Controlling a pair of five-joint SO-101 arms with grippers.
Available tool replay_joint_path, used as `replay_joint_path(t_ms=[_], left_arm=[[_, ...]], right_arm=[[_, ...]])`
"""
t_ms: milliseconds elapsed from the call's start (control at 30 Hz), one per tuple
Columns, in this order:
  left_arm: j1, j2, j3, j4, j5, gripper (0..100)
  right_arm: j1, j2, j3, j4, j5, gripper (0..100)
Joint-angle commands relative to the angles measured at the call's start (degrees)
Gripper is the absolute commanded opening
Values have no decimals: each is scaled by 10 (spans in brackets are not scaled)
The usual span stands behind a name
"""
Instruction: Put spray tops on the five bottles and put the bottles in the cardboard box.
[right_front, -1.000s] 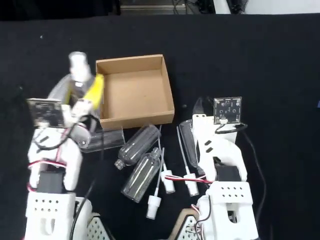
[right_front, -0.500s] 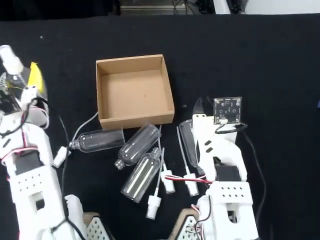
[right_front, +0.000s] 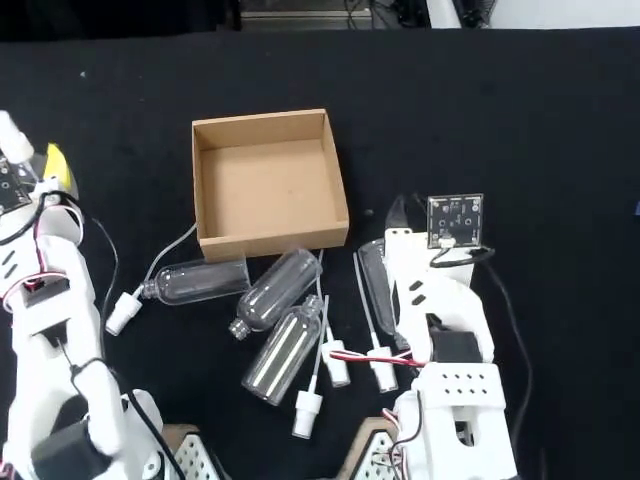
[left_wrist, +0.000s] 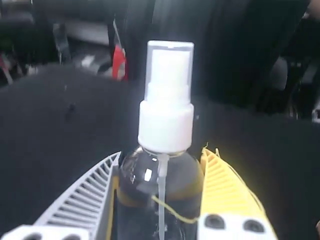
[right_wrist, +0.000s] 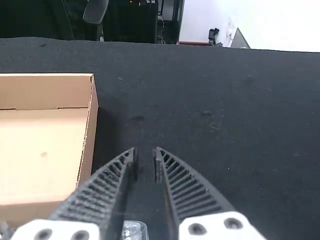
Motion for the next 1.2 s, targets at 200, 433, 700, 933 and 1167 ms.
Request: replay_joint_path(t_ms=[200, 433, 700, 933, 1167], left_arm=[[-25, -52, 42, -61, -3, 30], [-18, -192, 154, -103, -28, 29], [9, -219, -14, 251, -54, 29], [9, -108, -224, 449, -54, 29], [55, -16, -320, 496, -54, 33]], right_arm=[[-4, -17, -3, -16, 4, 53], [-4, -17, -3, -16, 4, 53], [-4, -17, -3, -16, 4, 53], [-4, -17, -3, -16, 4, 53], [-4, -17, -3, -16, 4, 53]])
